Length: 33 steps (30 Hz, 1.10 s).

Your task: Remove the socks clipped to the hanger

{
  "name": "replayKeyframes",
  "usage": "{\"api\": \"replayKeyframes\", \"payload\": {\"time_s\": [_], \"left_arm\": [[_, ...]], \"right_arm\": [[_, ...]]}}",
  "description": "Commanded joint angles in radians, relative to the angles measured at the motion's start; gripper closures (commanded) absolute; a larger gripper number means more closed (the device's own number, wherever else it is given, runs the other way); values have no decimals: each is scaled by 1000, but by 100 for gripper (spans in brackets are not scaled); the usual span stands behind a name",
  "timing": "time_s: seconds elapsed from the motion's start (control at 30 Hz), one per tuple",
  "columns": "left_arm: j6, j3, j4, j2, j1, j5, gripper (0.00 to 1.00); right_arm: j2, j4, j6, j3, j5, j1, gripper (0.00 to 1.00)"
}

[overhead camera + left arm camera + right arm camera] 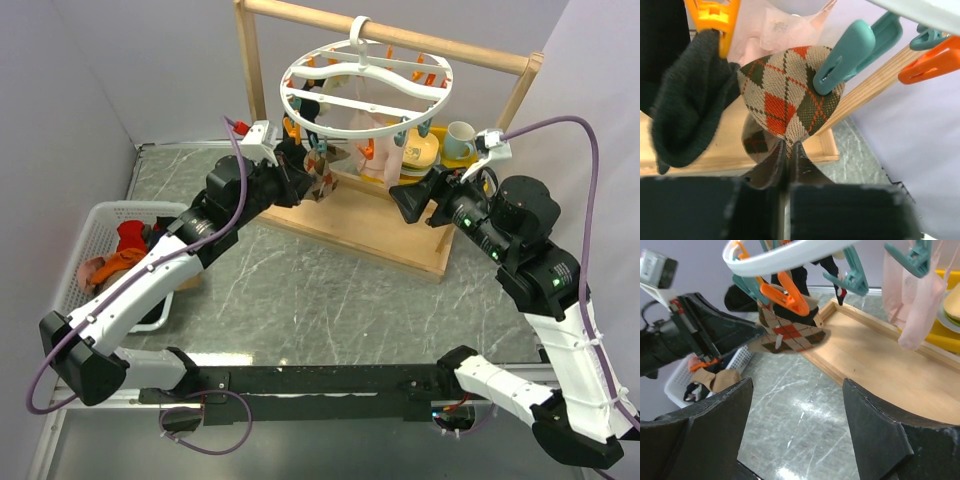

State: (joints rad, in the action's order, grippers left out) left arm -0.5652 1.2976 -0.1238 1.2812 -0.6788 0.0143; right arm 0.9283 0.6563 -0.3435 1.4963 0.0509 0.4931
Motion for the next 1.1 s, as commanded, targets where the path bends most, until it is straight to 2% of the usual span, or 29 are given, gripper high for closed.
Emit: {"api": "replayKeyframes", "payload": {"time_s": [0.0,0.2,0.33,0.63,0.97,1.07], "left_arm": [[11,11,44,-48,-18,-31,99],[-12,-20,98,-63,-90,-24,99],[-2,-27,116,-60,-166,-73,99],[-16,-29,185,-13,-306,-142,99],[11,17,254,52,-390,-185,99],[27,37,254,67,-410,-198,99]], "right_arm": [[-37,-60,21,-51,-29,-7,19],[-39,-93,0,-84,-19,-7,17],[-19,-107,-22,-64,13,-7,12],[-3,-158,-91,-57,76,-7,12],[52,-127,-81,8,79,-5,12],[83,-109,-75,41,79,-2,15]]}}
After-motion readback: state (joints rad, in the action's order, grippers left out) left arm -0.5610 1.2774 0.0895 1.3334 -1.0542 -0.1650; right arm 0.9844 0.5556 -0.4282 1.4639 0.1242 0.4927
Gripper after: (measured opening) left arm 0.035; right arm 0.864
